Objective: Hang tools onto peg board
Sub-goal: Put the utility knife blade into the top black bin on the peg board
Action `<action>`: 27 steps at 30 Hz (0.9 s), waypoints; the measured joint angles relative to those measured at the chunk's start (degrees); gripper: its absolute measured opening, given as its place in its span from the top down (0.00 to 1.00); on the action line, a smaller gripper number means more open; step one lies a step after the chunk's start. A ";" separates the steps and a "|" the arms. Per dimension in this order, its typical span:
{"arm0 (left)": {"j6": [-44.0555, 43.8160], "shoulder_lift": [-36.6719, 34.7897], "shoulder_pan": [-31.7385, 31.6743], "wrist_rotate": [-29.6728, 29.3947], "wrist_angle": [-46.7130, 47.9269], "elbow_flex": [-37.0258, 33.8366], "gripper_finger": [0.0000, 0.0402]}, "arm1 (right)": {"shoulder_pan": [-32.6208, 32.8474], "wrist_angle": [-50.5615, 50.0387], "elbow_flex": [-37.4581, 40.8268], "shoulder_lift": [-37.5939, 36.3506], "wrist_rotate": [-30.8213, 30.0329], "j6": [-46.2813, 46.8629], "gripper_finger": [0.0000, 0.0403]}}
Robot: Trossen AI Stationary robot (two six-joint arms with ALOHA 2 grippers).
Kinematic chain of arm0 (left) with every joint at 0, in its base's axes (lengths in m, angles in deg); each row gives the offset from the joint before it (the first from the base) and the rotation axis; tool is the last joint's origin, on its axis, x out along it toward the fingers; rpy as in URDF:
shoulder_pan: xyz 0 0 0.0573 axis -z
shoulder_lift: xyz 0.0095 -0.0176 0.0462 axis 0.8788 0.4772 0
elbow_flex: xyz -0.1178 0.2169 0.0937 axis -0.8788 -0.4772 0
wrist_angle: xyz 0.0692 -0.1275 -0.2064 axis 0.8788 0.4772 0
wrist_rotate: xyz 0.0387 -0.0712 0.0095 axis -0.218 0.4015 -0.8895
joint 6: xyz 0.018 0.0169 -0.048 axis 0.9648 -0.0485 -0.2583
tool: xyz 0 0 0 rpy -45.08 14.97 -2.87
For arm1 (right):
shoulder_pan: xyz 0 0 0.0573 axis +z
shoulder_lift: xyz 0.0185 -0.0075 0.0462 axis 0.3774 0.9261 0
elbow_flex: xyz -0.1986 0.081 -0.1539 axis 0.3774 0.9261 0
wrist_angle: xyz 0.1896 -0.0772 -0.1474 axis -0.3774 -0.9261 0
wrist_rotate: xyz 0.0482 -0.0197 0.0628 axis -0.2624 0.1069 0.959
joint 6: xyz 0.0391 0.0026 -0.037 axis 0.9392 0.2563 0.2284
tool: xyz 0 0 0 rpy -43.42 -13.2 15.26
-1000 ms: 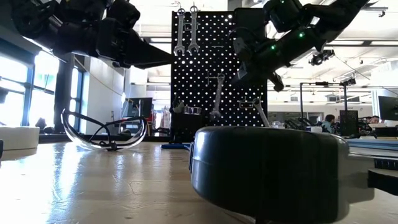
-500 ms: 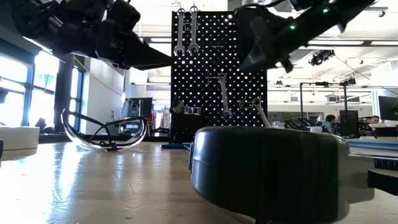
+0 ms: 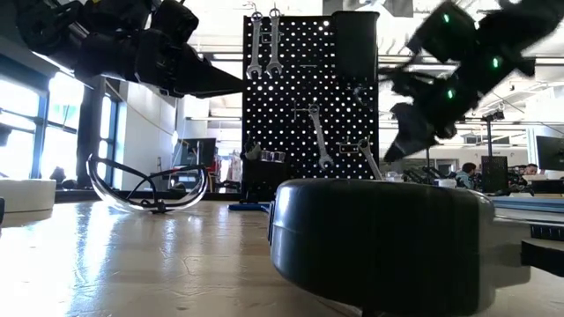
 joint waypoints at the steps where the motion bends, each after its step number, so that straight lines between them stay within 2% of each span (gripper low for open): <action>1: 0.00 0.00 -0.01 0.00 0.08 0.00 0.64 | -0.85 3.42 1.98 0.00 0.12 -0.73 0.82; 5: -0.04 0.00 0.00 0.00 0.41 0.00 0.64 | -5.01 15.83 8.53 0.00 1.94 -2.69 0.82; 9: -0.03 0.00 -0.02 0.00 0.39 0.00 0.64 | -8.07 25.23 11.64 0.00 4.82 -7.53 0.82; 12: -0.02 0.00 0.00 0.00 -0.18 0.00 0.64 | -10.65 26.65 11.91 0.00 6.74 -10.07 0.82; 15: -0.04 0.00 0.00 0.00 -0.27 0.00 0.64 | -13.54 27.46 11.91 0.00 11.18 -11.54 0.82; 19: -0.30 0.00 0.00 0.00 -0.46 0.00 0.64 | -16.49 27.64 11.91 0.00 12.37 -12.96 0.82; 23: -0.96 0.00 0.00 0.00 -0.29 0.00 0.64 | -18.66 30.03 11.93 0.00 17.23 -14.41 0.82; 27: -1.01 0.00 0.00 -0.02 0.63 0.00 0.64 | -19.14 29.87 11.93 0.00 17.88 -13.80 0.82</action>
